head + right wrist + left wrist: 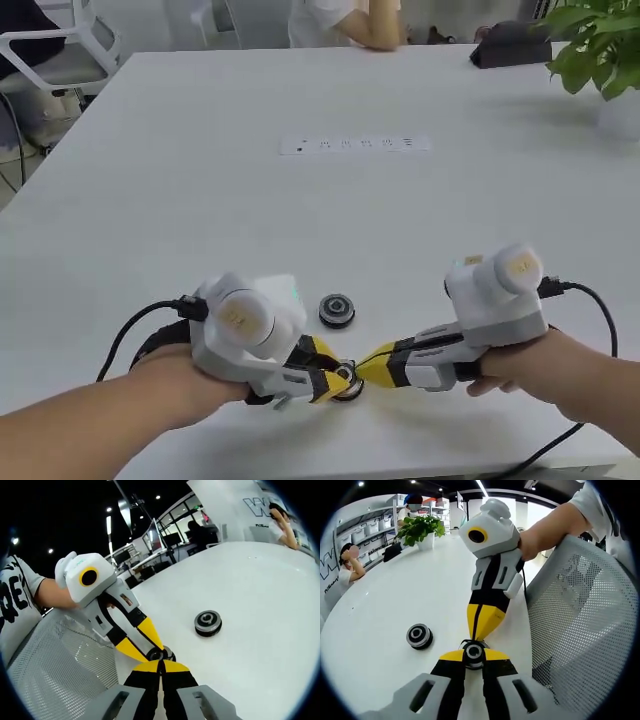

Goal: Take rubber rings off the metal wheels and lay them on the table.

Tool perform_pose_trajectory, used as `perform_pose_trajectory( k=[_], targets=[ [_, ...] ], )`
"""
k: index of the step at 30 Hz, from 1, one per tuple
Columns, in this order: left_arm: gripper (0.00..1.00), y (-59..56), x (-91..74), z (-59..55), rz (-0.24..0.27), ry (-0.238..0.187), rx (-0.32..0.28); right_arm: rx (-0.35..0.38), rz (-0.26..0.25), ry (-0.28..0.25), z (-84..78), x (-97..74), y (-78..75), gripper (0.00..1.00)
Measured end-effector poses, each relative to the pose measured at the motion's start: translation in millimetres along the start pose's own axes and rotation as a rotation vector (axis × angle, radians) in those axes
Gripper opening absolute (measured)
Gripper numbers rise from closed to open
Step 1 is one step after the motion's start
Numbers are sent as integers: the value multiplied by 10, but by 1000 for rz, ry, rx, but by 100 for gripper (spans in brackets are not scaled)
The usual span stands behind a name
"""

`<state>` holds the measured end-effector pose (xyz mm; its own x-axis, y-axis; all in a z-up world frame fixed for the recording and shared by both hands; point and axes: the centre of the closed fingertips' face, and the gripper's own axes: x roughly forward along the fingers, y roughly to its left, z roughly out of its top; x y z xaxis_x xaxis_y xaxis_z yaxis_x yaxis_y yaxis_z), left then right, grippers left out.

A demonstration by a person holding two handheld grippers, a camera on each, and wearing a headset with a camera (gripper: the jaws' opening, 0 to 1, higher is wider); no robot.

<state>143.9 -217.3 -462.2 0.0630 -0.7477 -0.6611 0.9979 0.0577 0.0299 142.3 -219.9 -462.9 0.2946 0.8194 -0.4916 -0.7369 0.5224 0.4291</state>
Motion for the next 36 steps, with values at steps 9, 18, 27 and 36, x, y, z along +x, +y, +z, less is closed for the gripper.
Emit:
perform_pose_trajectory(
  k=[9,18,27,36],
  targets=[
    [7,1,2,3,1,0,-1,2,6,0,3,9,14,0],
    [7,-1,3,3,1,0,-2,-4,18,-5,14,26,46,0],
    [7,-5,7,6,2,-2,-2,-6,55,-23,53,46,125,0],
    [7,-3,24,4,5,-3,-6,13,75,-45,75,36,145,0]
  ],
)
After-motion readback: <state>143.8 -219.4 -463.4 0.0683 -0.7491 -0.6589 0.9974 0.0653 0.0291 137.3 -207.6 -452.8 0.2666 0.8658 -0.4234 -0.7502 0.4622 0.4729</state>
